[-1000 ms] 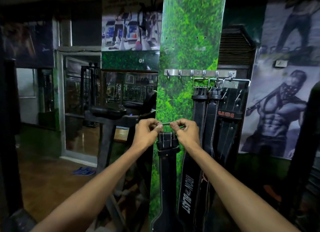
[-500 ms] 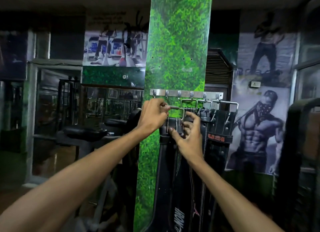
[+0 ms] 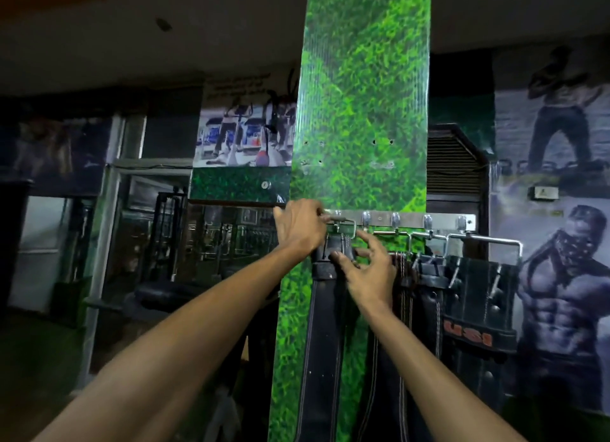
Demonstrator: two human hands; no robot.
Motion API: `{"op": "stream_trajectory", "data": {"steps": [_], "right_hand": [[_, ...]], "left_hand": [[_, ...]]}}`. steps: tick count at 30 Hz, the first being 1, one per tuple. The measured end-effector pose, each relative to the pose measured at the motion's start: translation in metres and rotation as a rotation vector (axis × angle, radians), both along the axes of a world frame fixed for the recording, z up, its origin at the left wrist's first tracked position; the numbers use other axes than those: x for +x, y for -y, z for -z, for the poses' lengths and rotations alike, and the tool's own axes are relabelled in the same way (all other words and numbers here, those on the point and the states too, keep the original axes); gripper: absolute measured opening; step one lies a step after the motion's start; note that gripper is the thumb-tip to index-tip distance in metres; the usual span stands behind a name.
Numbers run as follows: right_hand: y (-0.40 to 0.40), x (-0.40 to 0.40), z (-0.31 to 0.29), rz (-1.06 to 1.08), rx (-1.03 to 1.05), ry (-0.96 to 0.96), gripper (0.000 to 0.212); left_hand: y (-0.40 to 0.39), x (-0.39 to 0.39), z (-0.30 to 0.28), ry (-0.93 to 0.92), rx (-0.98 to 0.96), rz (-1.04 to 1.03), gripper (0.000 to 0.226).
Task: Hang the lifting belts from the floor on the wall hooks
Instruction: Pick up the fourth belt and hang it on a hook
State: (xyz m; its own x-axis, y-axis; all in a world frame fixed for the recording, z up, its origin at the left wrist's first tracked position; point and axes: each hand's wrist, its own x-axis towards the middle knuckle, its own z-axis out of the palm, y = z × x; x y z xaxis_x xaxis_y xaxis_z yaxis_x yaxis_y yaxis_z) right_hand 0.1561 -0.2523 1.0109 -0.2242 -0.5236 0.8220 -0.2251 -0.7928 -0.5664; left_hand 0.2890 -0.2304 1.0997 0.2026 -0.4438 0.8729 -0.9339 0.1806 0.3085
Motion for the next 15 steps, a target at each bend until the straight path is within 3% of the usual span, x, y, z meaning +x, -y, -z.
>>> {"op": "stream_trajectory", "data": {"steps": [3,10,15], "right_hand": [[0.022,-0.004,0.017,0.004,0.077,-0.008,0.056],[0.029,-0.005,0.033,0.006,0.065,-0.059,0.047],[0.018,-0.015,0.05,-0.202,0.133,-0.121,0.072]], "left_hand": [[0.024,0.005,0.012,-0.069,0.075,0.026,0.018],[0.025,0.011,0.027,-0.122,0.009,0.181,0.021],[0.018,0.003,0.073,-0.172,-0.176,0.196,0.04]]}}
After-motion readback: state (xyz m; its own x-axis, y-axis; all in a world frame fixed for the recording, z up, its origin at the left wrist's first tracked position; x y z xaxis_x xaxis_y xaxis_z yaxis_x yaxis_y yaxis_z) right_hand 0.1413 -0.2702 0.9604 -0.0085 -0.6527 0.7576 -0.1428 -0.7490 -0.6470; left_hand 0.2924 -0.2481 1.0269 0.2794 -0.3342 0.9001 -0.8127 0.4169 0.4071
